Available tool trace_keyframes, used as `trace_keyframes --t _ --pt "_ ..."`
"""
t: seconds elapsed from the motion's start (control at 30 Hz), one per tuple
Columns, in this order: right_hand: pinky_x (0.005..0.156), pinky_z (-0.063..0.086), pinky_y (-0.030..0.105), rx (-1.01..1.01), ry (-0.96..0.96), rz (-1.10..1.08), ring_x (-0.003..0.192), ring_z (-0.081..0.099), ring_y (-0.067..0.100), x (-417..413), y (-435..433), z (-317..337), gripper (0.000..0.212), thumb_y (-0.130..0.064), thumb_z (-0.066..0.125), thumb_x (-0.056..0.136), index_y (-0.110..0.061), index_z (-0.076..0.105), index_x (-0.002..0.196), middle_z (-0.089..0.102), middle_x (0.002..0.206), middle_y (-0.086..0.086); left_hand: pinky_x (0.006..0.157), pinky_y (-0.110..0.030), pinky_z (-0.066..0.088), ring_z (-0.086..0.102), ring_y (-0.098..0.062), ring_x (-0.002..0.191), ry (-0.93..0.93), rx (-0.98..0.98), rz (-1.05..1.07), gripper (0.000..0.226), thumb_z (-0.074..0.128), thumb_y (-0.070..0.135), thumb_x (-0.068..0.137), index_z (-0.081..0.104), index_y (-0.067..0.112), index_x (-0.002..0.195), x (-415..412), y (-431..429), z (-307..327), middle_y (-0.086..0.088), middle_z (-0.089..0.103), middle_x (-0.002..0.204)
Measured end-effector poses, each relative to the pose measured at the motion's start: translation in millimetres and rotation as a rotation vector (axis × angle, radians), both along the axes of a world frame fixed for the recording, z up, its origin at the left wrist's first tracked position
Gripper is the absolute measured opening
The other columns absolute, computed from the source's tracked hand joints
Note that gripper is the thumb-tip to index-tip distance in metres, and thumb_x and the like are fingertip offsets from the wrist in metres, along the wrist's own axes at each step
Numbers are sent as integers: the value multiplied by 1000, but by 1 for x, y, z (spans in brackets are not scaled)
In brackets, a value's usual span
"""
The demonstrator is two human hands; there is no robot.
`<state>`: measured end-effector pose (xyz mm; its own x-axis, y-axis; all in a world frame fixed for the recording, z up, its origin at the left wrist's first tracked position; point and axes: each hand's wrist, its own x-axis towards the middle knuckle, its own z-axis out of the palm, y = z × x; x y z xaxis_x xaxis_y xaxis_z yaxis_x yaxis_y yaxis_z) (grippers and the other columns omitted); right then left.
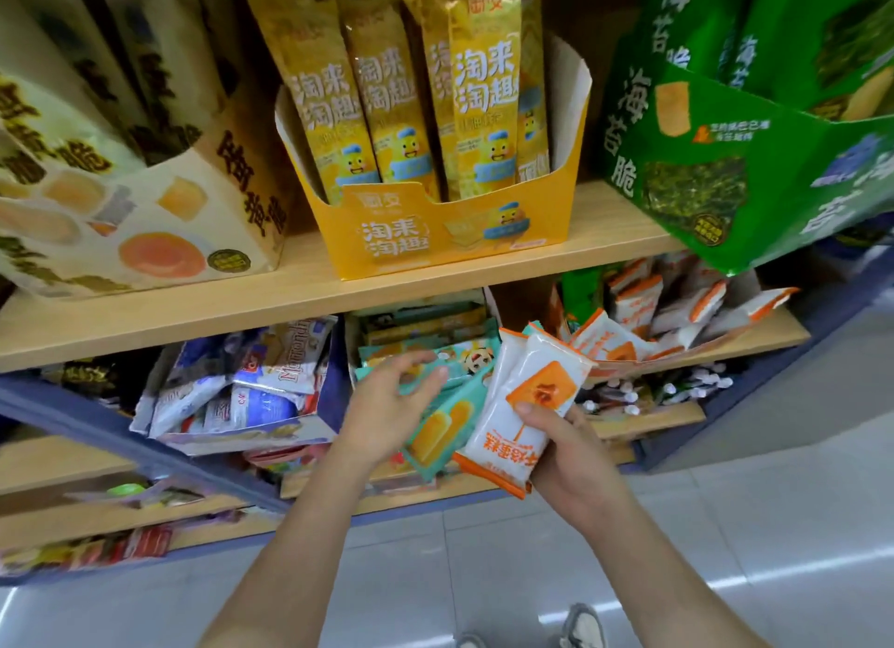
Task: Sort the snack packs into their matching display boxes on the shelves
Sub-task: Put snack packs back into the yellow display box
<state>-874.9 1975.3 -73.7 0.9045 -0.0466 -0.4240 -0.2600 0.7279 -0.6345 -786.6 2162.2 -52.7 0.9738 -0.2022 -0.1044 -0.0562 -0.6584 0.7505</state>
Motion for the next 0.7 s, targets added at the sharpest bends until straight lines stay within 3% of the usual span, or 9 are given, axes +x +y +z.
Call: trace_keyframes --t 0.07,0.1,0.2,0.33,0.4,0.47,0.53,0.6,0.7 --pt "85 58 49 18 -15 -1 106 68 32 4 5 2 55 -8 71 71 -8 60 124 69 120 17 91 -26 52 65 -9 106 375 -188 -228 40 69 35 86 59 27 124 -13 -2 9 5 67 115" --pt "85 58 48 31 -25 5 105 69 31 5 7 4 52 -6 72 71 -9 61 122 70 119 16 89 -28 55 65 -6 102 406 -195 -250 40 72 27 86 58 26 124 -12 2 7 5 68 114" --pt "79 60 44 26 -35 0 99 71 26 6 8 7 43 -3 74 74 -12 63 115 72 110 10 90 -40 55 66 -12 98 217 -100 -83 36 71 17 89 61 22 123 4 15 1 1 69 112" --pt "89 56 50 -26 -5 -73 107 66 29 -3 -9 1 48 -10 68 76 -12 60 123 70 116 11 78 -29 51 63 -14 94 39 306 -190 41 61 34 96 56 30 136 30 25 0 5 65 119" --pt "93 53 53 -73 5 -89 112 65 31 -9 -19 -1 53 -11 78 74 -12 61 124 69 119 12 86 -32 49 59 -20 111 -17 510 -275 44 54 40 98 50 34 141 40 25 -4 0 61 129" --pt "84 57 45 -156 3 -78 108 66 30 -15 -28 -1 59 -20 88 64 -12 63 117 71 114 10 95 -38 43 51 -26 123 -89 698 -318 45 48 45 99 45 38 143 48 24 -7 -4 57 131" --pt "74 58 36 -220 2 -97 100 70 26 -21 -39 -1 72 -31 96 48 -13 64 110 72 108 9 94 -40 42 53 -29 119 -157 774 -326 44 47 47 99 44 42 142 54 25 -10 -6 58 122" --pt "73 56 35 -240 2 -147 97 71 24 -28 -49 -2 86 -38 100 38 -12 64 111 72 108 10 91 -40 44 55 -31 113 -196 767 -343 43 48 46 99 44 44 142 59 24 -15 -7 57 114" --pt "76 55 37 -231 -7 -191 94 71 23 -37 -66 -3 82 -36 101 33 -14 67 104 72 104 10 91 -41 44 54 -32 113 -190 773 -351 45 48 38 100 40 43 145 57 16 -17 -7 55 114"
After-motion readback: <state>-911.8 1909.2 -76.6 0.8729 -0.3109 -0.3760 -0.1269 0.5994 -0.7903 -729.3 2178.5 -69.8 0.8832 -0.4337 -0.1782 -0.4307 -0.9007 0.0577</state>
